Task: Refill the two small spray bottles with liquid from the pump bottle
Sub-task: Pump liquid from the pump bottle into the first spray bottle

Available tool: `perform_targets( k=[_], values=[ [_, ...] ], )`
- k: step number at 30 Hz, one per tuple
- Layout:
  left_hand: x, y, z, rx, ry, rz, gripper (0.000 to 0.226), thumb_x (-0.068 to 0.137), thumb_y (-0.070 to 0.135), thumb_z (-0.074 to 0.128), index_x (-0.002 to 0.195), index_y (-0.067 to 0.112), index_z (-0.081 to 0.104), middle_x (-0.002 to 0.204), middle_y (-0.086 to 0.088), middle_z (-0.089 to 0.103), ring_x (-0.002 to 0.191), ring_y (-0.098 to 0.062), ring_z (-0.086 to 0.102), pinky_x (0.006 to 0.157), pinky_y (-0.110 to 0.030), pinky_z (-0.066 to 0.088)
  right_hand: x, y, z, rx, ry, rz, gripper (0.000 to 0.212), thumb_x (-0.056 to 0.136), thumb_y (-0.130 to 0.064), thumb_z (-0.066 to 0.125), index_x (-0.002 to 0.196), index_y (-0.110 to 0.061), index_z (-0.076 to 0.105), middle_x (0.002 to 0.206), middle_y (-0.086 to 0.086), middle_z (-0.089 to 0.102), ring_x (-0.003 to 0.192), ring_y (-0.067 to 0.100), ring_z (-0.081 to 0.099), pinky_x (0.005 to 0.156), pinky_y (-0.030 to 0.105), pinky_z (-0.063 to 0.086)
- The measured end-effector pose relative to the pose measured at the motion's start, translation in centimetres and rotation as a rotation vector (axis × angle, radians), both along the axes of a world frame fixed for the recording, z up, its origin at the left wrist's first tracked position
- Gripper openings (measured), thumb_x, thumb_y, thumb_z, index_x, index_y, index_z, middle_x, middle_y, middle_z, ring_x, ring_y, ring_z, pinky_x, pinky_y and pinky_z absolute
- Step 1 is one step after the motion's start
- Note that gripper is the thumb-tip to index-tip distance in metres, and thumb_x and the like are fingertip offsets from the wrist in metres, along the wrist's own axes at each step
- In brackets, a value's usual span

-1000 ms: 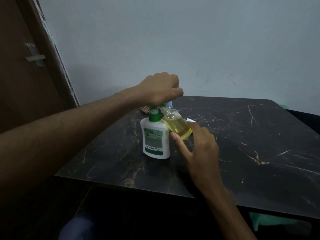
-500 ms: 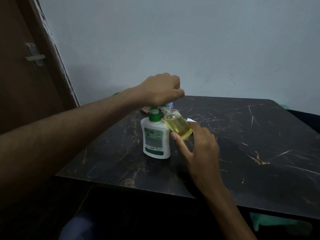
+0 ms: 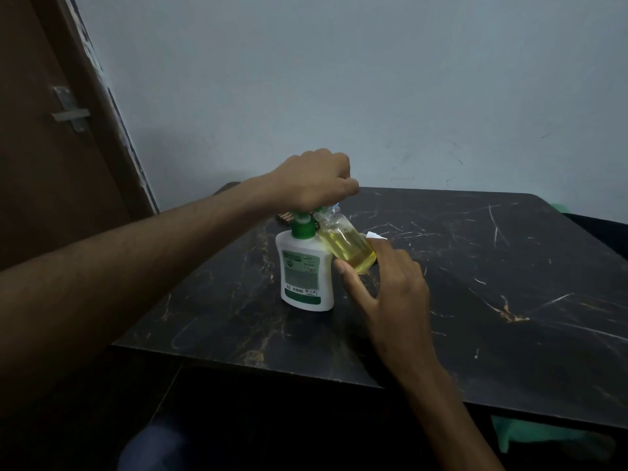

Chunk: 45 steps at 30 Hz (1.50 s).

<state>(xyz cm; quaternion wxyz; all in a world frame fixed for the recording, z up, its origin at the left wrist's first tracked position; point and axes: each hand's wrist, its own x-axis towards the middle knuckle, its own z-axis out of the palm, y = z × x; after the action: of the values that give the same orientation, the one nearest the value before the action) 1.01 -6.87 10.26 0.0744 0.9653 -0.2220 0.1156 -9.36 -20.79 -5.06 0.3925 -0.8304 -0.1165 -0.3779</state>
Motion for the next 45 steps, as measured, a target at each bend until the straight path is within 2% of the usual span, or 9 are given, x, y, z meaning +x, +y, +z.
perform_targets(
  k=[8, 14, 18, 23, 29, 32, 36, 40, 45],
  values=[
    [0.0, -0.1, 0.5, -0.009, -0.027, 0.011, 0.036, 0.101, 0.039, 0.052, 0.071, 0.024, 0.04, 0.074, 0.003, 0.05, 0.066, -0.016, 0.044, 0.059, -0.034, 0.027, 0.0, -0.1, -0.1, 0.001, 0.008, -0.009, 0.045, 0.096, -0.059, 0.055, 0.124, -0.025, 0.062, 0.099, -0.016, 0.053, 0.089, 0.007, 0.045, 0.077, 0.024, 0.033],
    [0.0, -0.1, -0.1, -0.004, -0.013, 0.002, 0.04, 0.1, 0.036, 0.053, 0.067, 0.022, 0.034, 0.068, 0.002, 0.044, 0.063, -0.018, 0.04, 0.058, -0.036, 0.025, 0.0, -0.1, 0.0, -0.018, 0.035, -0.009, 0.048, 0.096, -0.061, 0.053, 0.125, -0.023, 0.062, 0.101, -0.009, 0.06, 0.09, 0.007, 0.046, 0.076, 0.025, 0.034],
    [0.3, 0.1, 0.3, -0.013, -0.039, -0.008, 0.041, 0.099, 0.037, 0.052, 0.066, 0.022, 0.033, 0.064, 0.003, 0.042, 0.06, -0.017, 0.038, 0.057, -0.035, 0.024, -0.1, -0.1, 0.1, 0.01, 0.01, 0.008, 0.046, 0.096, -0.057, 0.055, 0.123, -0.021, 0.063, 0.099, -0.013, 0.056, 0.088, -0.001, 0.039, 0.078, 0.027, 0.034],
    [0.7, 0.0, 0.1, -0.013, -0.018, -0.008, 0.038, 0.1, 0.038, 0.052, 0.069, 0.02, 0.039, 0.069, 0.001, 0.047, 0.062, -0.018, 0.041, 0.058, -0.035, 0.027, 0.0, -0.1, 0.0, -0.005, 0.026, -0.004, 0.043, 0.097, -0.058, 0.056, 0.124, -0.024, 0.062, 0.1, -0.012, 0.057, 0.089, 0.005, 0.044, 0.078, 0.028, 0.038],
    [0.7, 0.1, -0.1, -0.017, -0.048, -0.02, 0.04, 0.1, 0.038, 0.052, 0.067, 0.021, 0.038, 0.068, 0.001, 0.049, 0.062, -0.019, 0.043, 0.059, -0.035, 0.028, 0.0, -0.1, 0.0, 0.003, 0.0, 0.008, 0.045, 0.097, -0.057, 0.055, 0.123, -0.021, 0.063, 0.099, -0.014, 0.055, 0.087, -0.003, 0.037, 0.08, 0.028, 0.037],
    [0.9, 0.3, 0.3, -0.046, -0.079, -0.012, 0.035, 0.098, 0.039, 0.05, 0.069, 0.02, 0.041, 0.074, 0.001, 0.055, 0.068, -0.021, 0.047, 0.06, -0.036, 0.03, 0.0, -0.1, 0.0, 0.0, 0.005, 0.013, 0.046, 0.096, -0.059, 0.053, 0.123, -0.022, 0.063, 0.098, -0.014, 0.055, 0.087, -0.001, 0.039, 0.079, 0.028, 0.037],
    [0.9, 0.2, 0.4, -0.05, -0.108, -0.011, 0.04, 0.094, 0.035, 0.051, 0.064, 0.018, 0.029, 0.062, 0.0, 0.039, 0.06, -0.023, 0.035, 0.057, -0.037, 0.026, 0.2, -0.3, -0.1, 0.018, 0.053, 0.021, 0.042, 0.095, -0.058, 0.058, 0.123, -0.028, 0.061, 0.101, -0.012, 0.06, 0.091, 0.007, 0.049, 0.078, 0.026, 0.037],
    [0.9, 0.2, 0.7, -0.085, -0.103, -0.04, 0.036, 0.086, 0.036, 0.046, 0.062, 0.021, 0.023, 0.057, 0.0, 0.031, 0.059, -0.022, 0.028, 0.057, -0.036, 0.025, 0.6, -0.6, -0.3, 0.077, 0.074, 0.043, 0.035, 0.097, -0.057, 0.062, 0.121, -0.031, 0.062, 0.1, -0.013, 0.063, 0.087, 0.01, 0.056, 0.077, 0.028, 0.043],
    [0.7, 0.5, 1.0, -0.146, -0.163, 0.0, 0.036, 0.087, 0.033, 0.048, 0.06, 0.02, 0.028, 0.058, -0.002, 0.037, 0.058, -0.022, 0.03, 0.058, -0.038, 0.029, 1.0, -0.9, -0.5, 0.172, 0.103, 0.062, 0.034, 0.096, -0.06, 0.061, 0.116, -0.033, 0.063, 0.099, -0.012, 0.066, 0.082, 0.011, 0.06, 0.07, 0.032, 0.05]
  ],
)
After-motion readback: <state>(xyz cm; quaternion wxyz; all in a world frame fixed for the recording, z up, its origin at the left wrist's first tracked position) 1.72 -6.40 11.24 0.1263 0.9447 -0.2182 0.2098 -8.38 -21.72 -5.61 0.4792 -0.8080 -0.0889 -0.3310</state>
